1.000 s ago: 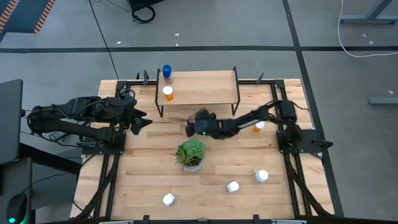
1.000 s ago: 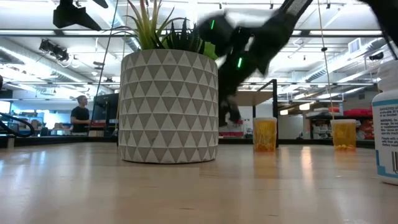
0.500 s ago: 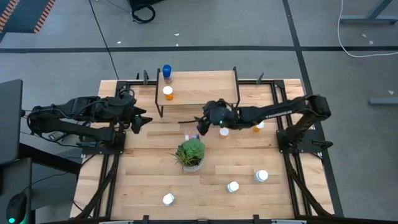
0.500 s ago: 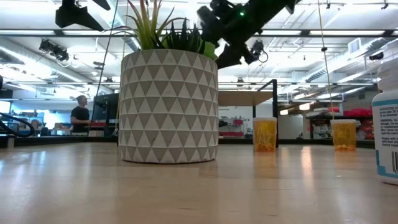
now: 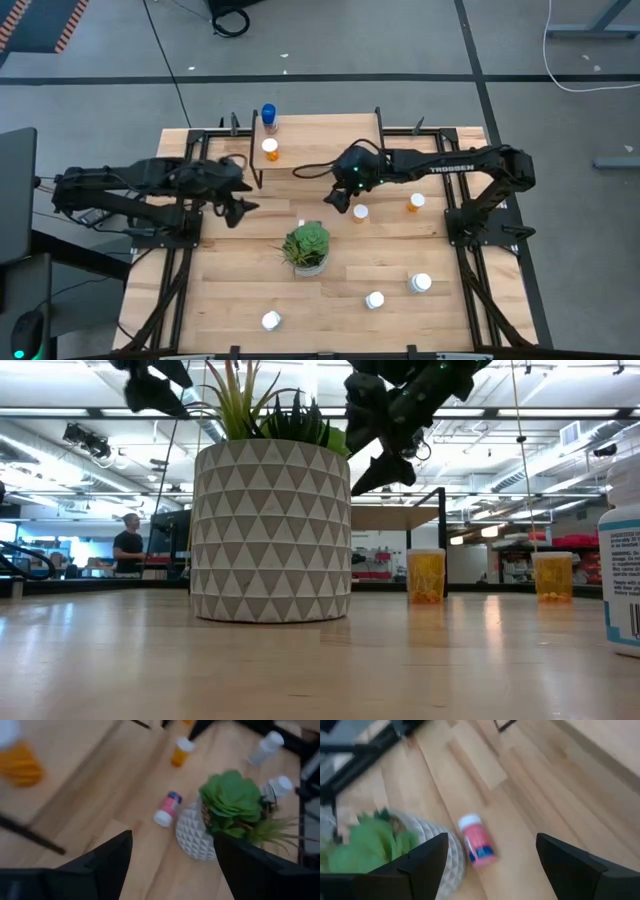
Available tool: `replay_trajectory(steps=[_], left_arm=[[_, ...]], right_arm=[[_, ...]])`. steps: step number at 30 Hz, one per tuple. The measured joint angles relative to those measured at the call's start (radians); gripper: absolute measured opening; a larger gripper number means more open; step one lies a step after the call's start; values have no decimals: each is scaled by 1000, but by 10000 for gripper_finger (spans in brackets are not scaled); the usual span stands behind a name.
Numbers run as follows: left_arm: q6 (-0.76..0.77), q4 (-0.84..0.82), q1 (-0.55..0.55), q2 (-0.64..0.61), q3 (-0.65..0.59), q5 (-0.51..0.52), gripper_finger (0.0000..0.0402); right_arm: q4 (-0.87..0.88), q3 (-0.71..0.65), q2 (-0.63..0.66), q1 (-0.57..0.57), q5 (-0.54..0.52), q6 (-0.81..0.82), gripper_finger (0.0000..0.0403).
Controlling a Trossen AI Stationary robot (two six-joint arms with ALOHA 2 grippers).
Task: Pick and place medicine bottles onto shelf by color
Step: Put the bottom orange pill bottle on the shelf
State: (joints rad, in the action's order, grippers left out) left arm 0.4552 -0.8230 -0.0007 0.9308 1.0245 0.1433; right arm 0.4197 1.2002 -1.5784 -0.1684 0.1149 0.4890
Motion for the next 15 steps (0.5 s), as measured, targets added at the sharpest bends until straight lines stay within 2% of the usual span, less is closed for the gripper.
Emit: replay_trajectory(steps=[4, 9, 15], left_arm=[[-52, 44, 29, 78, 0, -76, 266], [-58, 77, 63, 114, 0, -88, 243], [-59, 93, 102, 97, -1, -88, 225]], right_arm=[[216, 48, 0, 0, 7, -48, 310], [479, 66, 0, 1, 6, -17, 310], [497, 64, 0, 9, 2, 42, 310]])
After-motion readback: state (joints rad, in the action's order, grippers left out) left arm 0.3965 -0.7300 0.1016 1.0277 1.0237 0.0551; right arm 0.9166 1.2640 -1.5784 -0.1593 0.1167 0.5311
